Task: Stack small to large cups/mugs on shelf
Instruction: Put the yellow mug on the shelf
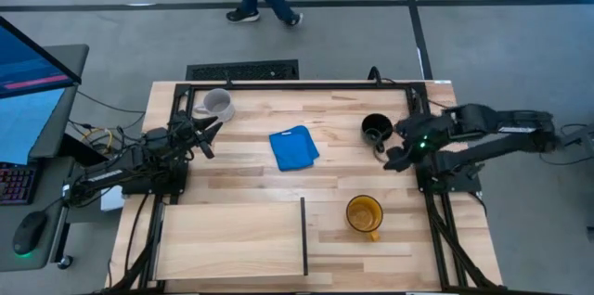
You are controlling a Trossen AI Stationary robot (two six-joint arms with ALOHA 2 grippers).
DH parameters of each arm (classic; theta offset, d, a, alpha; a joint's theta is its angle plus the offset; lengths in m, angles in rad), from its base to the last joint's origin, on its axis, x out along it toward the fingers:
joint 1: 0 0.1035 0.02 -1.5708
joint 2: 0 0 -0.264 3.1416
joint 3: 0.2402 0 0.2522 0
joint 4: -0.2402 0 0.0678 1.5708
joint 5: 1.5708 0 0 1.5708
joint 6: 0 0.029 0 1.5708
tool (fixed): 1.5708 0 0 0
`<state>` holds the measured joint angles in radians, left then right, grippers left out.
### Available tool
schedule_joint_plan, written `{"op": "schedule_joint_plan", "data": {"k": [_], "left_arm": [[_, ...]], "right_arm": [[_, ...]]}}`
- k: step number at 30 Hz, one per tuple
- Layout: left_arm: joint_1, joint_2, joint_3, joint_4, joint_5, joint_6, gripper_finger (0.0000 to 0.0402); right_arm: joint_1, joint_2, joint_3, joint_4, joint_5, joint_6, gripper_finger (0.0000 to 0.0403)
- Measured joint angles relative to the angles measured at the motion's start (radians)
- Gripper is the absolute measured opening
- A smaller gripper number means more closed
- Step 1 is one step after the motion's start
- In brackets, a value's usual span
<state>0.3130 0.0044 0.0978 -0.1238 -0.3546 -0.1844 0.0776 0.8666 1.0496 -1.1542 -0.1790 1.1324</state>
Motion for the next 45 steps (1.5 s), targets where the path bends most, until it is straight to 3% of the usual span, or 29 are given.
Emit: {"op": "schedule_joint_plan", "data": {"k": [13,21,25,34,45], "left_arm": [[0.0,0.0,0.0,-0.083,0.011,-0.023,0.0127],[0.0,0.0,0.002,-0.129,0.011,-0.054,0.0127],[0.0,0.0,0.002,-0.13,0.01,-0.055,0.0127],[0.0,0.0,0.002,-0.132,0.01,-0.02,0.0127],[0.0,0.0,0.002,-0.132,0.009,-0.018,0.0127]], "right_arm": [[0.376,0.191,0.0,0.262,0.108,0.351,0.0225],[0.58,0.284,0.0,0.292,0.147,0.623,0.0225],[0.662,0.319,0.0,0.366,0.215,0.707,0.0225],[0.727,0.44,0.0,0.399,0.233,0.772,0.0225],[0.726,0.582,0.0,0.337,0.229,0.784,0.0225]]}}
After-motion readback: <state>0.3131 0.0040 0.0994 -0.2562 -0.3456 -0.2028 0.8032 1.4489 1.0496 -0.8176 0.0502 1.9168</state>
